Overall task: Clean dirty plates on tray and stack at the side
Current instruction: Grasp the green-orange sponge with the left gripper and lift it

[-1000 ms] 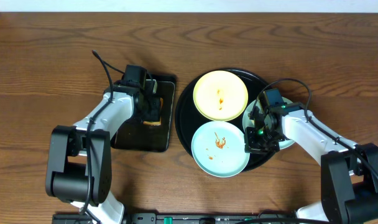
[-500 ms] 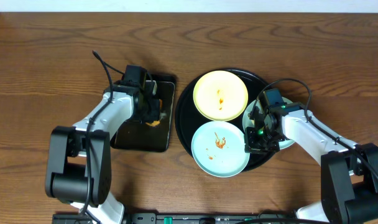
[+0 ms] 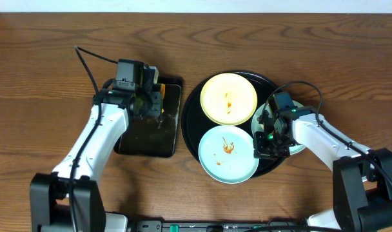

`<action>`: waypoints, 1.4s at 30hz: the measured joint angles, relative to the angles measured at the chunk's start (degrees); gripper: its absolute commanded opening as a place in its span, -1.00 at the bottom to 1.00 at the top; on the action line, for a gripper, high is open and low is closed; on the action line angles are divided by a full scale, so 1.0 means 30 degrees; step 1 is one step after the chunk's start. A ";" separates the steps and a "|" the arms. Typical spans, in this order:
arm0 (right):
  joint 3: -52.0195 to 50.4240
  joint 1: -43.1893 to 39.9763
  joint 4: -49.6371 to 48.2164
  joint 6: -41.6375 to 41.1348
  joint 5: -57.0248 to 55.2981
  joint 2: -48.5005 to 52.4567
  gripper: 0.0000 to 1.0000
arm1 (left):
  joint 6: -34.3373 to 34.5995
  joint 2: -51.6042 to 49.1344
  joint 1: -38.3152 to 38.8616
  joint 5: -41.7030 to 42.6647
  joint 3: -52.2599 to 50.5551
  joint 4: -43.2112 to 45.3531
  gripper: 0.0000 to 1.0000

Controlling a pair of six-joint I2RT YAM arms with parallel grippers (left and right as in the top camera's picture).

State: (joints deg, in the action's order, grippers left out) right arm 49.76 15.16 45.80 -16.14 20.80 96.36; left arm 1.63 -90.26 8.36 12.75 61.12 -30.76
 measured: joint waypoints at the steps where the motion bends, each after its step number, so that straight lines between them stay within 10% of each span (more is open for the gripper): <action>1: 0.0000 0.0000 0.0000 0.0000 0.0007 0.0000 -0.97 | 0.0000 -0.0189 0.0000 0.0000 -0.0044 0.0036 -0.85; 14: 0.0000 0.0000 0.0015 0.0000 0.0000 0.0000 -0.97 | 0.0015 -0.4437 0.0000 0.0007 -0.0495 0.0015 -0.85; 42: 0.0000 0.0000 0.0007 0.0000 0.0000 0.0000 -0.97 | 0.1319 0.0044 0.0226 0.0619 -0.0437 -0.0313 -0.85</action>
State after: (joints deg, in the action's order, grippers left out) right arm 49.76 15.16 45.82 -16.14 20.80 96.36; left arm 5.58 -90.13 9.04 14.61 59.81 -31.70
